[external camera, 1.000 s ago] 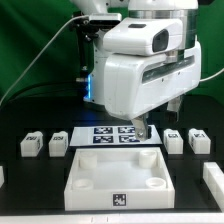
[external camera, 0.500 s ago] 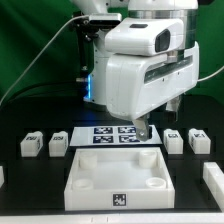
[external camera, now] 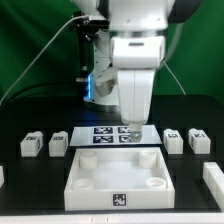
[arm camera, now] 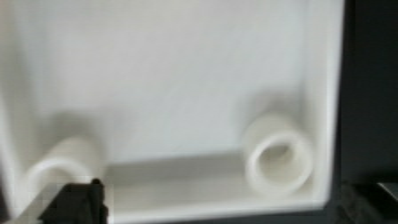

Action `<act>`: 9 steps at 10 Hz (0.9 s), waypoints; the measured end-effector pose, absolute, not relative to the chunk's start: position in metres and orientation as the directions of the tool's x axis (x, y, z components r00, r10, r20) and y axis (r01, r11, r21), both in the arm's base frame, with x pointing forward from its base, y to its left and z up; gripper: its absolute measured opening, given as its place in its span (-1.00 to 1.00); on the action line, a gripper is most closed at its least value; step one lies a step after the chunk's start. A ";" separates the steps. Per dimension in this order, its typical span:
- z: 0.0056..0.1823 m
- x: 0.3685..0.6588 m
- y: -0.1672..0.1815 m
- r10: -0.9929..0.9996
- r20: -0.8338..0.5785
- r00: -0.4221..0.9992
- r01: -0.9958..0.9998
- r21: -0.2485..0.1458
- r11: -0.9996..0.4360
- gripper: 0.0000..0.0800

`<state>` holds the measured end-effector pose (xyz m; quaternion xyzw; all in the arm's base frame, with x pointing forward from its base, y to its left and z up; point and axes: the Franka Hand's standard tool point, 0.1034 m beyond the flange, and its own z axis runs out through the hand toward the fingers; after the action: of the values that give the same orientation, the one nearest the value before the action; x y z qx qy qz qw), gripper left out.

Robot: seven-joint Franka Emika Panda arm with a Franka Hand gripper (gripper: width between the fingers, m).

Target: Assemble one leg

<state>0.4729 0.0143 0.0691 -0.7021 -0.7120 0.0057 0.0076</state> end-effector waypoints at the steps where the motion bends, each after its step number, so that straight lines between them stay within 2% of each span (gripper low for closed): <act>1: 0.056 0.469 0.009 1.000 0.010 -0.009 1.000 -0.014 0.009 0.63; 3: 0.026 0.463 0.007 1.000 0.024 0.004 1.000 -0.008 -0.003 0.63; 4: 0.017 0.461 0.007 1.000 0.029 0.009 1.000 -0.011 -0.008 0.63; 5: 0.011 0.459 0.006 0.999 0.031 0.012 1.000 -0.016 -0.011 0.63; 8: 0.009 0.458 0.007 0.999 0.031 0.025 1.000 -0.017 -0.024 0.63; 9: 0.009 0.458 0.007 0.999 0.031 0.025 1.000 -0.018 -0.025 0.34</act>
Offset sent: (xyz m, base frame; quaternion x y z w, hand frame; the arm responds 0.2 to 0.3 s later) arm 0.0012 0.0019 -0.0394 -0.0240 0.0204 0.0025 0.9995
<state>0.4577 0.0072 0.0091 -0.7157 -0.6981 -0.0050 0.0173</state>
